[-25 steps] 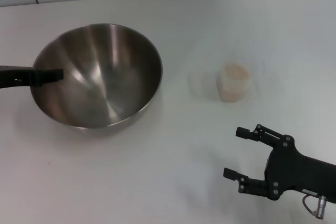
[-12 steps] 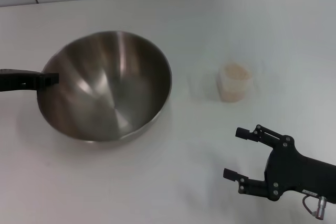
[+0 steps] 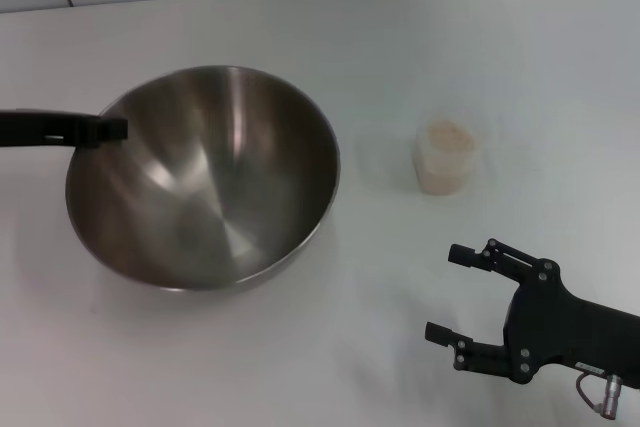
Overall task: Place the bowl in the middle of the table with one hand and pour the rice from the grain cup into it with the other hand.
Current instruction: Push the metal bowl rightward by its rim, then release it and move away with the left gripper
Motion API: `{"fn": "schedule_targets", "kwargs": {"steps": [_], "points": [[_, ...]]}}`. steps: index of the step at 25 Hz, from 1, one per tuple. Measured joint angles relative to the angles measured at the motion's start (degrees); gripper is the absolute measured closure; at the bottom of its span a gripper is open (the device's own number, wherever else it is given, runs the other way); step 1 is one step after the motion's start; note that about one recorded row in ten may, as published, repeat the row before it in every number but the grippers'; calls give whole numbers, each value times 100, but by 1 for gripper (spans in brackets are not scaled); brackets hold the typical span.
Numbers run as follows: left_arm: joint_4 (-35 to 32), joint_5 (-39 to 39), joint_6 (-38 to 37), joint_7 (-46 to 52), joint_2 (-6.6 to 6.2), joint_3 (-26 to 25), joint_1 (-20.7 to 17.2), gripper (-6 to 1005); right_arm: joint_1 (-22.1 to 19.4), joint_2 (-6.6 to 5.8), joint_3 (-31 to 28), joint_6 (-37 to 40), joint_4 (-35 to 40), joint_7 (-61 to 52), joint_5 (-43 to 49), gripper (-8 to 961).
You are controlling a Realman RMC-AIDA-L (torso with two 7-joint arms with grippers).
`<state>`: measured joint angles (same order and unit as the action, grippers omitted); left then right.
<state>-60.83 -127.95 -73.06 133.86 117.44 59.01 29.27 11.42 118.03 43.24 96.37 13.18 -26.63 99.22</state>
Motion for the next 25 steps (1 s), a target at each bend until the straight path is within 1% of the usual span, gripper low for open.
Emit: {"fn": "schedule_targets", "kwargs": {"steps": [3,4,5,6,9,11,12,14,17,20,25], "points": [[33,20,-87,-30,-11,-168,142,964,0,0,0,-4,0,0,0,127],[33,24,-86,-51,-3,-226,191,963,0,0,0,-4,0,0,0,127],[73,17,-14,-111,36,-268,310,963,0,0,0,-4,0,0,0,127],[73,17,-14,-111,36,-268,310,962,0,0,0,-4,0,0,0,127],[302,-12,209,-167,67,-210,527,961,0,2,0,-3,0,0,0,127],[302,-12,209,-167,67,-210,527,960,0,4,0,0,0,0,0,127],[620,-19,411,-263,82,-127,716,959,0,4,0,3,0,0,0,127],[885,-20,595,-380,103,-56,840,958,0,5,0,7,0,0,-1,128],[1001,-20,746,-444,107,103,865,956,0,7,0,10,0,1,-3,128],[1005,15,828,-561,107,244,805,955,9,9,0,11,0,1,-7,128],[933,35,799,-664,110,259,760,952,40,10,0,9,0,1,-8,129]]}}
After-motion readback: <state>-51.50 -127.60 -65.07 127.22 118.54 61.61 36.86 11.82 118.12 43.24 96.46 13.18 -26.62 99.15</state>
